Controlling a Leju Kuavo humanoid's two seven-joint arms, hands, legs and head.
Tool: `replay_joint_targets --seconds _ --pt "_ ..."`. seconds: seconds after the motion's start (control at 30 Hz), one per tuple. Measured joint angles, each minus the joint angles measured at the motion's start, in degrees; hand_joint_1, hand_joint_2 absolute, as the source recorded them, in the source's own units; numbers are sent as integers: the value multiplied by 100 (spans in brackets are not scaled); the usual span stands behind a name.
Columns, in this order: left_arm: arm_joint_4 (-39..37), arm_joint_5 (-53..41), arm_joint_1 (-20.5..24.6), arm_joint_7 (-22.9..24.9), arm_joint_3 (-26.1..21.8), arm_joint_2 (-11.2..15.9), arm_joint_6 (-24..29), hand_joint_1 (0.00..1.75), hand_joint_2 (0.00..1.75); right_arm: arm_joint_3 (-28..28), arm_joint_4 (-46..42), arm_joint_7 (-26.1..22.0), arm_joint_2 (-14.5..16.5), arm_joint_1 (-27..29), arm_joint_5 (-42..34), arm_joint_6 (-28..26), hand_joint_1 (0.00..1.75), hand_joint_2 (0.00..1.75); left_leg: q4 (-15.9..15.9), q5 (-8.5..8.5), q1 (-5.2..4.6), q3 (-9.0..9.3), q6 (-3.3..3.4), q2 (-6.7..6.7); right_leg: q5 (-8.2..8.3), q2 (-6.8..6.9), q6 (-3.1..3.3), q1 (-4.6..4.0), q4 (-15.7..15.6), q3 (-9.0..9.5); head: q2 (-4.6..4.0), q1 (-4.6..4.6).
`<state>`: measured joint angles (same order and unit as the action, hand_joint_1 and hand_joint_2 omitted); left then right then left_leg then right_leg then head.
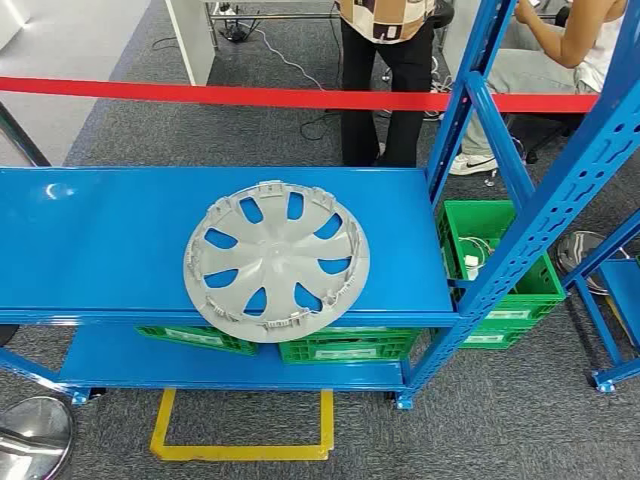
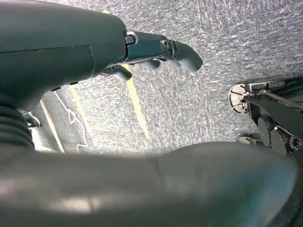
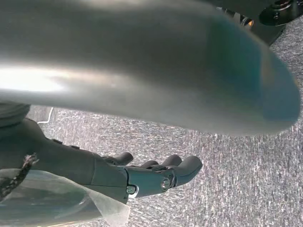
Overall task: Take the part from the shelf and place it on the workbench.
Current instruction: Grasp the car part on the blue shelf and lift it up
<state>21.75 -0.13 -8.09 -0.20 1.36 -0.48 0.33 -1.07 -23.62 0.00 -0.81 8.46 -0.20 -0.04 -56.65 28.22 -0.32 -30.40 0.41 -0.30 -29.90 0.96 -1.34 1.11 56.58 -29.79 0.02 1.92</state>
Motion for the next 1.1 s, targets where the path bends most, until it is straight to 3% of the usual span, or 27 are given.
replay_joint_targets --seconds 0.03,0.07,0.1,0.13,0.23,0.27,0.4,0.77,1.0,1.03,1.1 --pt "0 0 0 0 0 0 0 0 175 0 0 0 -1 0 0 0 0 58 0 0 0 0 0 0 0 0 0 0 0 0 0 0" --pt "0 0 0 0 0 0 0 0 175 0 0 0 -1 0 0 0 0 87 0 0 0 0 0 0 0 0 0 0 0 0 0 0" --pt "0 0 0 0 0 0 0 0 175 0 -1 0 -1 0 0 0 0 131 0 0 0 0 0 0 0 0 0 0 0 0 0 0" --pt "0 0 0 0 0 0 0 0 131 0 0 0 -1 0 0 0 0 175 0 0 0 1 0 0 0 0 0 0 0 0 0 0" --pt "0 0 0 0 1 0 0 0 0 0 -1 0 0 0 0 0 0 175 0 0 0 1 0 0 0 0 0 0 0 0 0 0" --pt "0 0 0 0 1 0 0 0 0 0 -1 0 0 0 0 0 0 175 0 0 0 1 0 0 0 0 0 0 0 0 0 0" --pt "0 0 0 0 0 0 0 0 175 0 -1 0 -1 0 0 0 0 175 0 0 0 2 0 0 0 0 0 0 0 0 0 0" --pt "29 -14 -8 -1 -26 -12 0 0 175 -1 -1 -1 -1 -5 -2 -1 0 175 0 0 0 4 0 0 0 0 0 0 0 7 1 1" --pt "234 -772 -1 -293 -638 -129 177 0 175 -48 -1 -197 4 -94 -140 -102 0 175 0 -1 -1 10 0 0 1 -1 0 1 0 18 0 0" --pt "234 -918 14 -364 -739 -138 229 0 131 -68 -1 -232 8 -111 -161 -126 0 175 0 -1 -1 11 0 0 1 0 0 1 0 17 0 0" --pt "233 -1228 51 -517 -953 -158 351 0 44 -117 -1 -308 16 -148 -202 -175 0 87 0 -1 0 12 0 0 1 0 0 1 0 17 0 0"
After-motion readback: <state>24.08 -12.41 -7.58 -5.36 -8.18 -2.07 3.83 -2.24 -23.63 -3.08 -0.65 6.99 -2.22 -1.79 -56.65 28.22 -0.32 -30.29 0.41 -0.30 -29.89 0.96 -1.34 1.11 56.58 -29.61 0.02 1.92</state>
